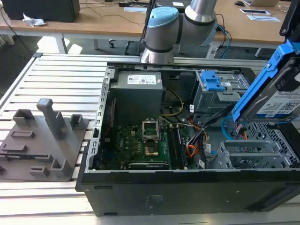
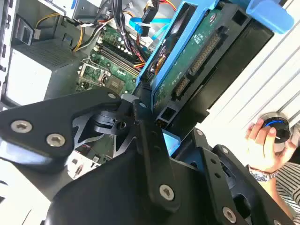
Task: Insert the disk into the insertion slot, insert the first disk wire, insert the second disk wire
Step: 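Insert the disk into the insertion slot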
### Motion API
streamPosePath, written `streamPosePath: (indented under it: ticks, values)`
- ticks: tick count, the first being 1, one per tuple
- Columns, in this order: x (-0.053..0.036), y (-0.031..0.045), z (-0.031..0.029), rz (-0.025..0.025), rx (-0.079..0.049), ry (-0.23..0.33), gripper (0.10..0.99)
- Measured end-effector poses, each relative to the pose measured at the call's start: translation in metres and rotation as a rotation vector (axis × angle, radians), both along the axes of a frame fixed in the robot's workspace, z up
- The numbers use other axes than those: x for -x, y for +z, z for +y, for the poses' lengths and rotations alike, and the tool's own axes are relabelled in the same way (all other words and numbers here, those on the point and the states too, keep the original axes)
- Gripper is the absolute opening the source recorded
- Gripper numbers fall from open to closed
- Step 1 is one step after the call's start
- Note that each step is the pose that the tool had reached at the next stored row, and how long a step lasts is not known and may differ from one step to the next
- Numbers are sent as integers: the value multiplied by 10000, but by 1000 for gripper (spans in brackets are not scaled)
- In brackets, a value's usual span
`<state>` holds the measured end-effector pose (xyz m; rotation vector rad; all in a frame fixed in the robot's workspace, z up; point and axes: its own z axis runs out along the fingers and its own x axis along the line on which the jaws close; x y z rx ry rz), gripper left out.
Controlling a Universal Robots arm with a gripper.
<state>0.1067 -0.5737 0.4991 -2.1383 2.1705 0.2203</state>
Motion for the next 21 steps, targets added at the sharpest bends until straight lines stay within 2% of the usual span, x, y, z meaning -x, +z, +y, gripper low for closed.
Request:
streamPosePath:
  ticks: [2, 6, 9, 10, 13, 14, 16, 17, 21]
  values:
    - [0, -7, 0, 0, 98, 143, 365]
    - [0, -59, 0, 0, 101, 144, 365]
    - [0, -131, 0, 0, 101, 144, 365]
    - [0, -140, 1, 1, 175, 143, 365]
    - [-1, -151, 2, 4, 617, 145, 365]
    - [-1, -154, 3, 5, 819, 145, 365]
    - [-1, -162, 5, 7, 1105, 144, 365]
    - [-1, -167, 7, 8, 1205, 144, 365]
    - [-23, -238, 45, 8, 1234, 143, 365]
